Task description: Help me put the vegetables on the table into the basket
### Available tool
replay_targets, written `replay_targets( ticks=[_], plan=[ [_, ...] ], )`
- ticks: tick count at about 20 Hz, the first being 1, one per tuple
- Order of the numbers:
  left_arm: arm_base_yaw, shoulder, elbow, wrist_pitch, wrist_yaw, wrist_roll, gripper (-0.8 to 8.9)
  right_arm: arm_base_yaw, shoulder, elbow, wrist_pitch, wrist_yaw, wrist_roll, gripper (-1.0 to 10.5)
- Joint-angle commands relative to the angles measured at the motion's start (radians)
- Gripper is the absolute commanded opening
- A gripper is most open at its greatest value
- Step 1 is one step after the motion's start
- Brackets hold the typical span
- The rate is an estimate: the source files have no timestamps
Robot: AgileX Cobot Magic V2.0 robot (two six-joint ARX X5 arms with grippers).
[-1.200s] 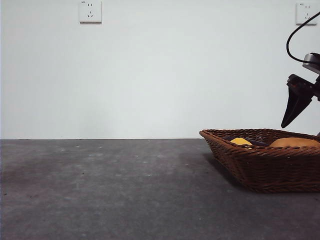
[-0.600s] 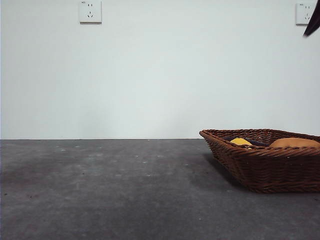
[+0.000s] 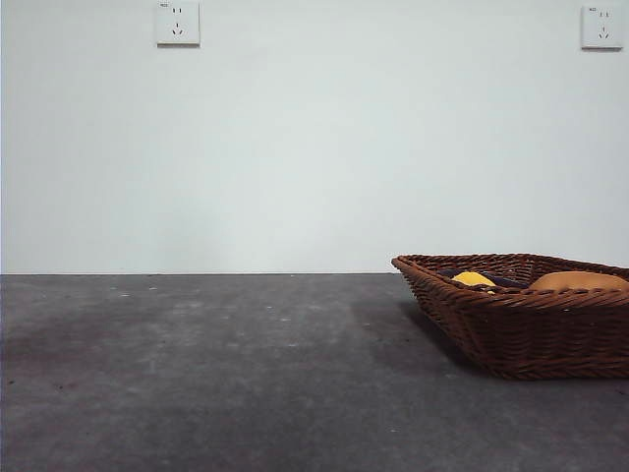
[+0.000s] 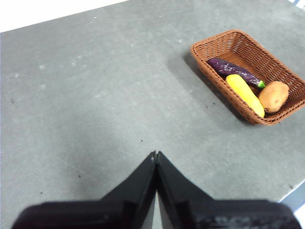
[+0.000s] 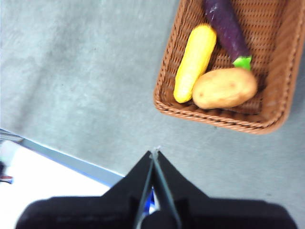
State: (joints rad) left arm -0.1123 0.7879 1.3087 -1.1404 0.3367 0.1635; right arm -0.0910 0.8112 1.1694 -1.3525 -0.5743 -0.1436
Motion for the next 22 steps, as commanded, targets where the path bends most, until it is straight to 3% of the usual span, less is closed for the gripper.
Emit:
replay_targets(
  ticks=[1,12,22],
  plan=[
    [0.003,-0.002,-0.006,0.005,0.007,0.005,-0.08,0.002,-0.016,0.000,-0.019,0.006,-0.018,-0.1],
    [0.003,0.037,-0.006,0.003,0.004,0.004,-0.04,0.002,0.010,0.000,-0.016,0.006,0.011,0.0],
    [0.003,0.065,0.038,0.005,0.004,-0.005,-0.04,0.002,0.183,0.000,0.076,0.019,0.011,0.0]
  ],
)
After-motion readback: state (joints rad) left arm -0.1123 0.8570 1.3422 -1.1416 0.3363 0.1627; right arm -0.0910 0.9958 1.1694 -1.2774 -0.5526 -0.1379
